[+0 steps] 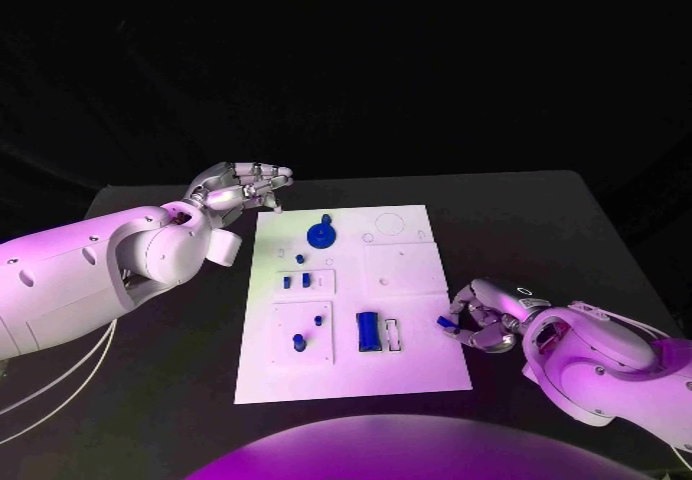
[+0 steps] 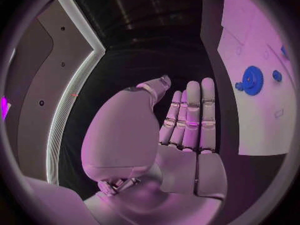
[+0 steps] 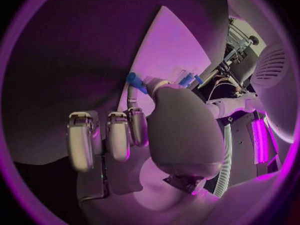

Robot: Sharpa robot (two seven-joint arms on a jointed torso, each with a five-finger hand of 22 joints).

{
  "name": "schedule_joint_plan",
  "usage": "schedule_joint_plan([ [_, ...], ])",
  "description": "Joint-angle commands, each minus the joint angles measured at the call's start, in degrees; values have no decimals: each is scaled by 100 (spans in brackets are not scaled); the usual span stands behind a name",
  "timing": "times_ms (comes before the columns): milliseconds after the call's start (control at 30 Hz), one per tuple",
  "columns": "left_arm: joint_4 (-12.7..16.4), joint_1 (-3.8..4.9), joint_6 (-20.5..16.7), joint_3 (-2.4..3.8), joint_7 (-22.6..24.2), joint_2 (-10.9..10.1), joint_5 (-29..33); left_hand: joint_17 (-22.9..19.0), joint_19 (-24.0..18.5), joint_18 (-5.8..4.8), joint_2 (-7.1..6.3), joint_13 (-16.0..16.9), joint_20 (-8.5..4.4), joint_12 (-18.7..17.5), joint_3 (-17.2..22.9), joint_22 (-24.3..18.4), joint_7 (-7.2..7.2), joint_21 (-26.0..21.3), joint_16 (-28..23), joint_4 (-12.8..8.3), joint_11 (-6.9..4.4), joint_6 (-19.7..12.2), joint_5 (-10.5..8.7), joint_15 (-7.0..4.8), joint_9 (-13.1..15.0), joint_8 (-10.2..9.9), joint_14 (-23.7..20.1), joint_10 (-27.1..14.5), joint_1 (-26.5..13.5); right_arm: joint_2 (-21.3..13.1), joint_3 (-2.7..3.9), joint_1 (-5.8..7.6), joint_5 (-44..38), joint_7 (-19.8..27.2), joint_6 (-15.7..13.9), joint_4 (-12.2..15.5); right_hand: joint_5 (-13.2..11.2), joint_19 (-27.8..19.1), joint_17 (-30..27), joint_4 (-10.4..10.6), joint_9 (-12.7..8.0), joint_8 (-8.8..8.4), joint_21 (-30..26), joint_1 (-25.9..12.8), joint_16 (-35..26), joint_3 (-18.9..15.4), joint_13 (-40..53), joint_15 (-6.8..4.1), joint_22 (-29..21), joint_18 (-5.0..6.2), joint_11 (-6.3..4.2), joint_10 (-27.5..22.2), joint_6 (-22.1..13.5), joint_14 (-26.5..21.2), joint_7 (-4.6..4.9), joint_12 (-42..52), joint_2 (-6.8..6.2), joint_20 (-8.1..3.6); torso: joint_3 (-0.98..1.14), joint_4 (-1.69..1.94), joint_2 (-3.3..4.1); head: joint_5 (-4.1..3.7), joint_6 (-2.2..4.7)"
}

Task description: Assemble the parts on the task board

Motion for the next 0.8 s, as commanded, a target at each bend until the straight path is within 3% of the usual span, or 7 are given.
schedule_joint_plan([
  [33,6,2,49,3,48,13,-8,-5,26,30,35,3,23,28,-34,-5,-10,-19,-13,4,-2,-27,6,-2,9,39,-50,-57,0,-20,-14,40,60,-136,-16,56,-42,502,739,-760,92,62,28,-115,-19,829,994,-26,1440,-33,2,320,-8,441,-4,-12,-3,-14,-1,-2,-4,-15,13],
  [233,2,2,47,2,47,23,-8,-4,28,30,41,4,24,34,-35,-7,-9,-23,-10,5,-1,-31,6,-2,10,45,-52,-64,3,84,-12,199,368,-120,-141,212,-49,515,759,-810,143,91,56,-331,-11,974,1000,-23,1448,-39,5,327,-19,446,1,-5,29,-13,-4,-1,2,-6,0],
  [367,1,2,55,2,47,40,-8,-4,28,30,41,4,24,34,-35,-7,-9,-23,-10,5,-1,-31,6,-2,10,45,-52,-64,3,352,-12,238,741,-110,-202,211,-56,509,748,-828,163,100,43,-454,-16,1017,998,-21,1444,-36,9,327,-26,444,5,-13,27,-12,-5,7,4,-14,1],
  [567,7,2,70,2,44,52,-8,-4,29,30,44,4,24,37,-36,-8,-9,-26,-9,6,0,-30,6,-1,11,49,-54,-69,3,706,-12,188,1239,-123,-282,99,-61,492,735,-836,172,102,5,-539,-21,1027,996,-18,1433,-27,13,326,-31,441,8,-18,15,-10,-6,22,10,-6,-15],
  [800,21,2,77,2,35,43,-8,-4,29,30,44,4,24,37,-36,-8,-9,-26,-9,6,0,-30,6,-1,11,49,-54,-69,3,954,-12,121,1523,-135,-344,10,-66,483,722,-851,177,102,-17,-579,-26,1023,995,-18,1426,-23,14,324,-35,439,9,-23,-2,-9,-3,9,10,21,-36],
])
